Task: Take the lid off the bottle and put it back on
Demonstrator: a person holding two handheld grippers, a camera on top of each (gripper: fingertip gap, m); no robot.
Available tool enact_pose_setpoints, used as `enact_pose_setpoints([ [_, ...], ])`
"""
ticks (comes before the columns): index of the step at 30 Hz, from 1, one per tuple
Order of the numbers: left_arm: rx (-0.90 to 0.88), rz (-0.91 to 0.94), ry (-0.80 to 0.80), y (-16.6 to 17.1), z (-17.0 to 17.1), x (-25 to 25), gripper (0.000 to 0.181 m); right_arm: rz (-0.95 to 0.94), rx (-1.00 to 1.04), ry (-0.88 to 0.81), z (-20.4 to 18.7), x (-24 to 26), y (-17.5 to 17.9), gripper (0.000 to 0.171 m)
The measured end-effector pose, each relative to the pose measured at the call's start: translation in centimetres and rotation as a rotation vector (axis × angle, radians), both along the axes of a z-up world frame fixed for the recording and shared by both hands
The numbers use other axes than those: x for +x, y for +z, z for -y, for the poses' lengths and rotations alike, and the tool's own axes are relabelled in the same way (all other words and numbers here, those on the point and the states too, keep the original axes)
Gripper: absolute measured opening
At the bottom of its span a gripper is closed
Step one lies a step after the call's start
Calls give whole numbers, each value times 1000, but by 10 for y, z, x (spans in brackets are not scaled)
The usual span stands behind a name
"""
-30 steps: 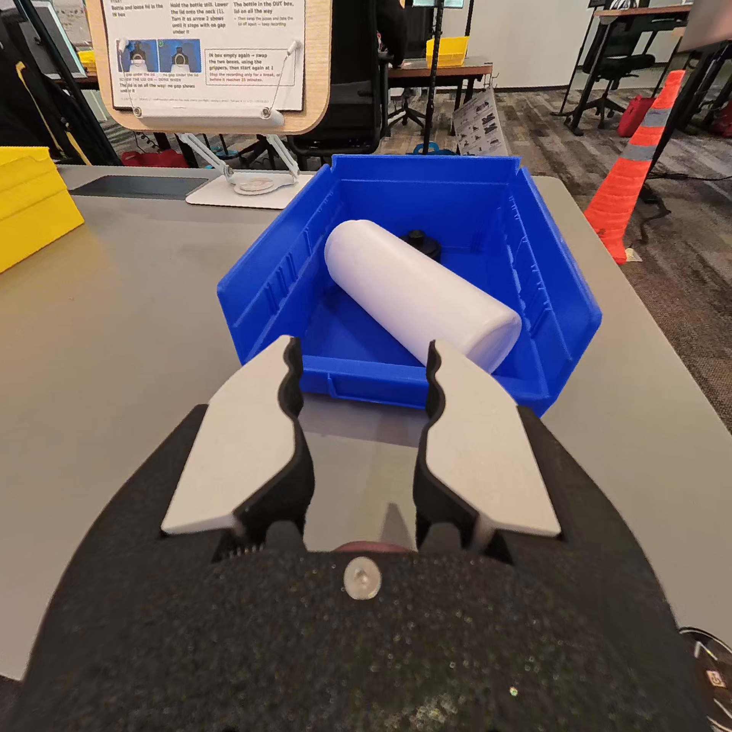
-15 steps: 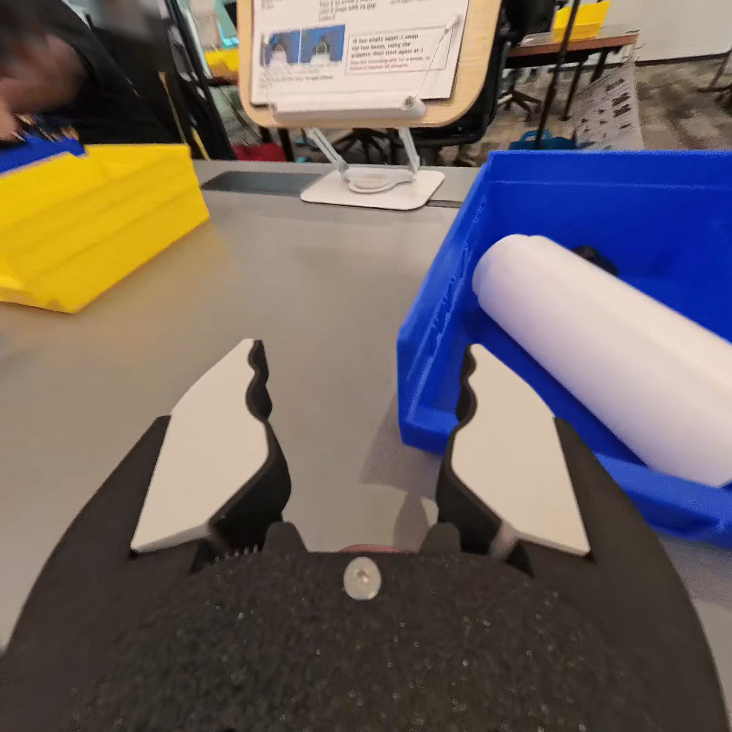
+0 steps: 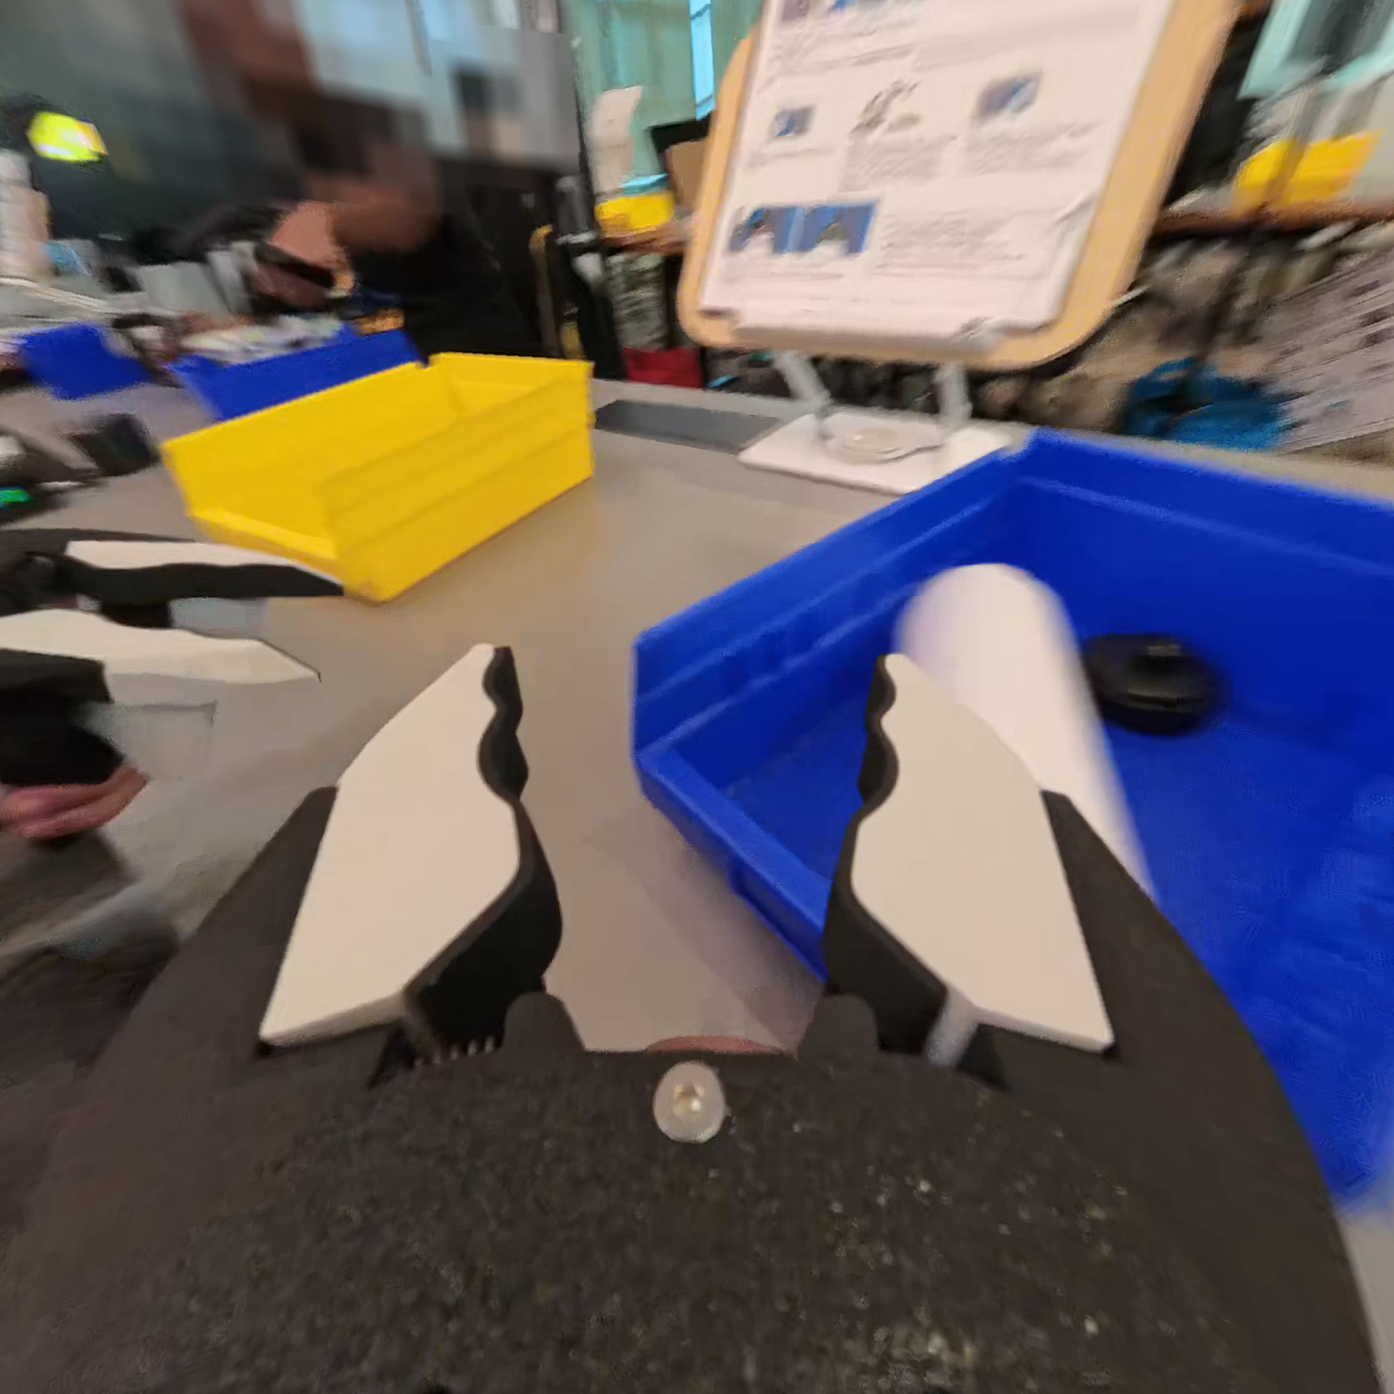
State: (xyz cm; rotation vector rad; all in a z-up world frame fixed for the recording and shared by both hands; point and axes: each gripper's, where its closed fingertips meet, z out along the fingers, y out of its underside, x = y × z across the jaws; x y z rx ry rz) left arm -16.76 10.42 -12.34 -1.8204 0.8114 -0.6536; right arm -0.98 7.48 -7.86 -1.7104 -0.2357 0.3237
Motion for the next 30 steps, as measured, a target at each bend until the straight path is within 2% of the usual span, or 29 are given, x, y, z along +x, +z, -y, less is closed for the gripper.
enact_pose_setpoints([
  [2, -44, 8, -49, -3, -1, 47, 75, 73, 69, -225, 20, 41, 11, 81],
  [4, -67, -40, -46, -15, -13, 84, 73, 89, 15, -477, 39, 90, 2, 73],
  [7, -102, -123, -8, -38, -35, 122, 63, 32, -104, -596, 42, 120, -30, 75],
  [9, -141, -125, 9, -45, -42, 136, 44, -13, -208, -621, 36, 127, -55, 71],
  [10, -154, -120, 8, -47, -43, 141, 23, -31, -234, -650, 33, 132, -63, 68],
  [11, -151, -131, 16, -47, -45, 142, 14, -38, -251, -683, 31, 137, -68, 60],
  [12, -138, -151, 37, -47, -47, 140, 12, -33, -271, -709, 29, 142, -73, 43],
  [13, -131, -170, 50, -47, -48, 138, 10, -25, -288, -718, 27, 144, -77, 20],
  [14, -122, -179, 58, -46, -48, 136, 9, -21, -291, -667, 23, 138, -78, 8],
  [17, -117, -153, 86, -40, -49, 123, 9, 7, -302, -707, 16, 132, -75, 5],
  [21, -103, -96, 155, -21, -61, 80, 8, 67, -217, -676, -5, 99, -46, 4],
  [26, -29, -135, 296, 0, -84, -1, 6, 83, -120, -579, -50, 30, -17, 4],
  [30, -41, -163, 391, -4, -104, -64, 6, 73, -134, -489, -89, -31, -22, 4],
])
